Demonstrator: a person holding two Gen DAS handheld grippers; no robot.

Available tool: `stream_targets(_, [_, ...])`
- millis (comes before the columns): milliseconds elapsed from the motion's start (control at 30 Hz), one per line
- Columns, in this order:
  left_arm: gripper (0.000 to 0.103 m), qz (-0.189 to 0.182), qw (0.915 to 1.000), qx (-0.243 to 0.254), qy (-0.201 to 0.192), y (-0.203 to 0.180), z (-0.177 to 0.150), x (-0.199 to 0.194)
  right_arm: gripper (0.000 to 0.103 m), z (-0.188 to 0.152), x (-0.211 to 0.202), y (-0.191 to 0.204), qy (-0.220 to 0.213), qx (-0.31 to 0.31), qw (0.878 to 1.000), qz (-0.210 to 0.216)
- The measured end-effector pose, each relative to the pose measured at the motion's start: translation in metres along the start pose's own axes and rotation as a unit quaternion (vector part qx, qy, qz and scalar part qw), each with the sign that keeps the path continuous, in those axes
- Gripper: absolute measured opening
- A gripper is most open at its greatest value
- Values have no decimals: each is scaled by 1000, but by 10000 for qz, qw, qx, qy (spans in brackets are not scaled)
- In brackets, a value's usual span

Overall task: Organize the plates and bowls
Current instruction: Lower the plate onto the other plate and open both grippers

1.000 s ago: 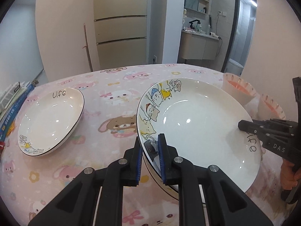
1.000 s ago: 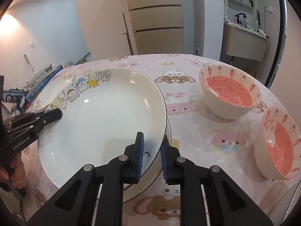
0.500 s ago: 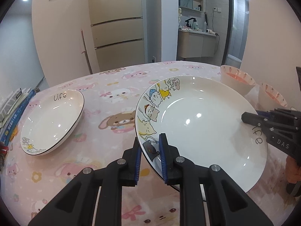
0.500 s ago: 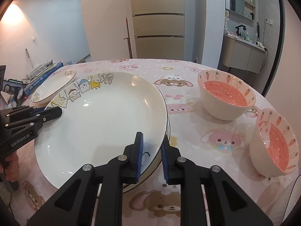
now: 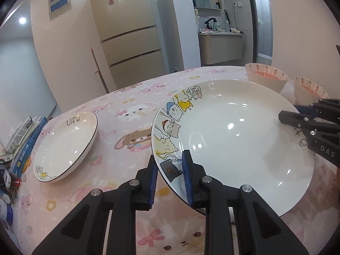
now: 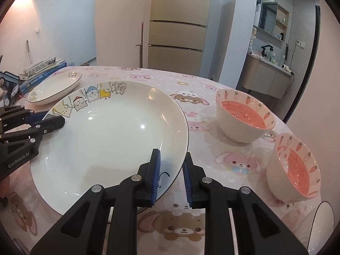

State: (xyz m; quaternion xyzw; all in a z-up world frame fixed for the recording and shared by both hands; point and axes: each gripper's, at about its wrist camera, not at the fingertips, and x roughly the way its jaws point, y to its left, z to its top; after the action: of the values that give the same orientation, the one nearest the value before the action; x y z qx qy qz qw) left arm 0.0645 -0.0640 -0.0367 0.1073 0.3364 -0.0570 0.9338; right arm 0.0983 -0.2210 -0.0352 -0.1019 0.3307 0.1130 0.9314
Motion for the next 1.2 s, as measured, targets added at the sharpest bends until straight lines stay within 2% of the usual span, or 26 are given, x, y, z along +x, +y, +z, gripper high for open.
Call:
stream_targets(300, [28,277,9994,221,-3,-7,-1,2,22,0,2,7,23,-203,9995,-237])
stream_targets(367, [28,482,9982,345,38,-11,-1,4,22,0,3,11,18,-317,9988,-380])
stream_targets(433, [27,588,9965,589,-95,-18,-1,1,16,-1,1,20,-108,-598,9969,-507])
stream_targets(467, [27,538,9956,750,-156,-24,-2,-4,11,0,-1,26,-144,-752,9968,-249])
stream_targets(500, [27,246,9962,835,-78,-30,-2,-6,9,0,-1,31,-43,-813,9967,30])
stream_targets(533, [22,108,9964,839,63,-35,-2,-4,9,0,0,38,52,-897,9959,116])
stream_targets(600, [22,475,9942,967,-67,-40,-1,-9,9,-4,1,50,14,-1171,9928,-252])
stream_targets(633, [22,443,9937,995,-264,-39,0,-16,9,-4,-1,48,-44,-1153,9931,-210])
stream_targets(700, [22,294,9968,669,-311,-28,4,-20,9,-2,-6,37,-137,-853,9963,22])
stream_targets(800, [22,190,9983,333,-441,-14,6,-22,9,3,-12,23,-301,-478,9984,86])
stream_targets(933, [22,86,9950,54,-989,-3,6,-35,9,7,-21,7,-596,-71,9982,56])
stream_targets(1067, [24,138,9902,-8,-1393,-1,4,-49,9,9,-29,-5,-895,249,9957,30])
stream_targets(1100, [30,121,9891,-51,-1463,1,5,-52,9,9,-32,-9,-989,383,9943,65])
stream_targets(1167, [62,45,9863,-194,-1637,6,5,-59,9,10,-37,-17,-1147,606,9915,122])
stream_targets(1200, [85,46,9842,-278,-1747,9,5,-63,10,11,-40,-21,-1248,724,9895,116])
